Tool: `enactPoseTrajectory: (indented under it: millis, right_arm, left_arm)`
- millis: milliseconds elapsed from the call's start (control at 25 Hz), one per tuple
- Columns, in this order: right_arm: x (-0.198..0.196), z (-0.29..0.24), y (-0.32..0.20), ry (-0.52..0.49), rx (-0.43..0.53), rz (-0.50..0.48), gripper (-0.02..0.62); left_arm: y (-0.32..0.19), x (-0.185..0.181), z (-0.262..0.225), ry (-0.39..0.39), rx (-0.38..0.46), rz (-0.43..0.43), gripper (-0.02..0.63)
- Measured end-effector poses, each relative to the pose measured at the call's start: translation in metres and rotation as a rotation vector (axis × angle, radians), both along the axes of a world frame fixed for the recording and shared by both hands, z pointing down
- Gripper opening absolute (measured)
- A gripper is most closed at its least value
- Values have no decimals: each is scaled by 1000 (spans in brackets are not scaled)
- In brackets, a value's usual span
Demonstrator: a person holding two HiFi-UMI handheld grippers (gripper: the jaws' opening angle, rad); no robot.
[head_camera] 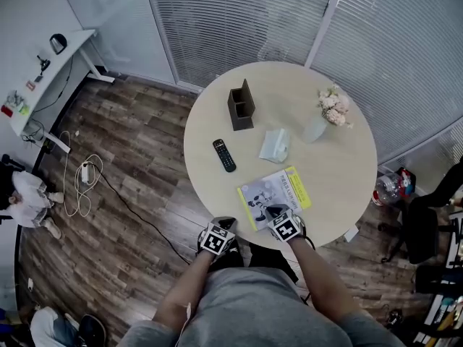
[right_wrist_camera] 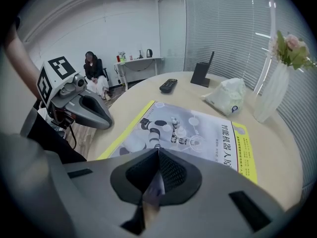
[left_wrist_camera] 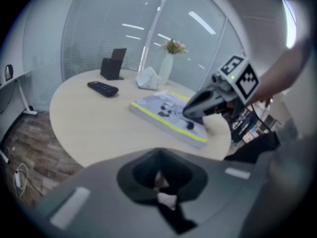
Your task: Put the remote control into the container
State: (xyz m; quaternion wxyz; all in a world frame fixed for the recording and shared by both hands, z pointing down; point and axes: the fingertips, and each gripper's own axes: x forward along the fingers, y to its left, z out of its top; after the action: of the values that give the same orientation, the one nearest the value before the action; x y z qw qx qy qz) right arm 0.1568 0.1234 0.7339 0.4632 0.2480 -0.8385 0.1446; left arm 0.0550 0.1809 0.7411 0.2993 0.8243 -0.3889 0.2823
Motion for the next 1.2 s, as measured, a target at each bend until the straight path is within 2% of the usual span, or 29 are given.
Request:
enactPoseTrajectory:
  millis: [280, 480, 1200]
  right_arm:
    - [1, 0, -2, -3, 9, -1, 18]
    - [0, 1, 2, 40, 24, -65, 18]
    - [-2, 1, 5, 18, -11, -221, 18]
  left_arm:
    - [-3, 2, 5, 0, -14, -13, -5]
    - [-3, 2, 5, -4, -23, -12, -5]
    - [-2, 0, 5, -60, -118, -105, -3]
